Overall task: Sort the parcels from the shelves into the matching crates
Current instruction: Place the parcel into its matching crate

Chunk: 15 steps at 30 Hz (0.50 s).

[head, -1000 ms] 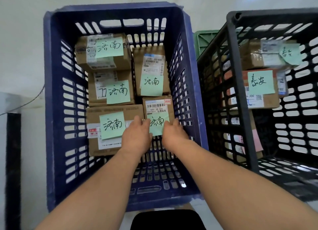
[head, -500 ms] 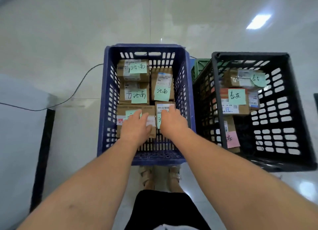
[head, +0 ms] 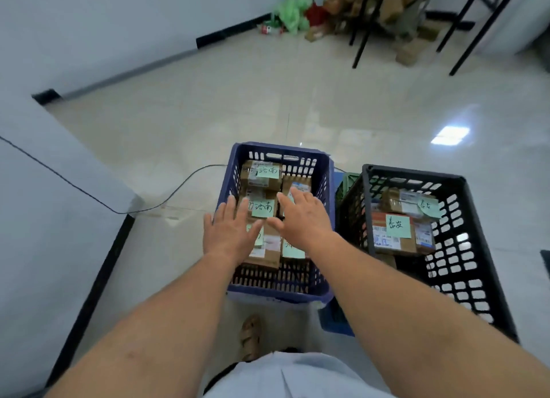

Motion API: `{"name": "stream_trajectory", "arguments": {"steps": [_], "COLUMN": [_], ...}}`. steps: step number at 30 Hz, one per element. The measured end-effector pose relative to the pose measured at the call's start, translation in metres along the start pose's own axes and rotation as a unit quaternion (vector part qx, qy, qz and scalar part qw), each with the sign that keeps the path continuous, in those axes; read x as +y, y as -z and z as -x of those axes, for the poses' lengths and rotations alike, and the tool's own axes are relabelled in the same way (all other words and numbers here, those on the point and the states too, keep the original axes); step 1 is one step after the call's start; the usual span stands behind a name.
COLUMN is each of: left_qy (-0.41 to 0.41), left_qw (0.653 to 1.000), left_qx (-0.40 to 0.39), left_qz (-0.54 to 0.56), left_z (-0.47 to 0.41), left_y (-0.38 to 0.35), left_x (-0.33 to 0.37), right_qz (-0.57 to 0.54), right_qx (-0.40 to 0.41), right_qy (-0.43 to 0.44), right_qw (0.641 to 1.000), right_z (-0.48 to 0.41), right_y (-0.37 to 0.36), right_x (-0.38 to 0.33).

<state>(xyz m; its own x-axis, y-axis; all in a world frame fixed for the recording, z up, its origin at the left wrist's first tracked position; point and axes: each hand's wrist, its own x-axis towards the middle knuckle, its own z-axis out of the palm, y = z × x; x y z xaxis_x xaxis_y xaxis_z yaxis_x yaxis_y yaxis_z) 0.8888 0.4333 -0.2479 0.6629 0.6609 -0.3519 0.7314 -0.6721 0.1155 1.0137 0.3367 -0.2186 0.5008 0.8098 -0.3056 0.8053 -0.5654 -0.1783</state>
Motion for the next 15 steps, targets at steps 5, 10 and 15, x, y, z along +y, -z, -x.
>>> {"name": "stream_trajectory", "arguments": {"steps": [5,10,15], "left_qy": [0.064,0.140,0.228], "left_qw": [0.997,0.988,0.968], "left_qx": [0.043,0.061,0.093], "left_qz": [0.016,0.037,0.043], "left_z": [0.036,0.081,0.132], "left_y": [0.019,0.012,0.006], "left_x": [0.009,0.023,0.021], "right_qz": [0.017,0.045,0.057], "right_qx": [0.025,0.044,0.040], "right_qy": [0.061,0.137,0.222], "right_qw": [0.998,0.989,0.973], "right_z": [0.016,0.038,0.063], "right_y": [0.018,0.024,0.022], "right_x": [-0.001,-0.004,-0.022]}}
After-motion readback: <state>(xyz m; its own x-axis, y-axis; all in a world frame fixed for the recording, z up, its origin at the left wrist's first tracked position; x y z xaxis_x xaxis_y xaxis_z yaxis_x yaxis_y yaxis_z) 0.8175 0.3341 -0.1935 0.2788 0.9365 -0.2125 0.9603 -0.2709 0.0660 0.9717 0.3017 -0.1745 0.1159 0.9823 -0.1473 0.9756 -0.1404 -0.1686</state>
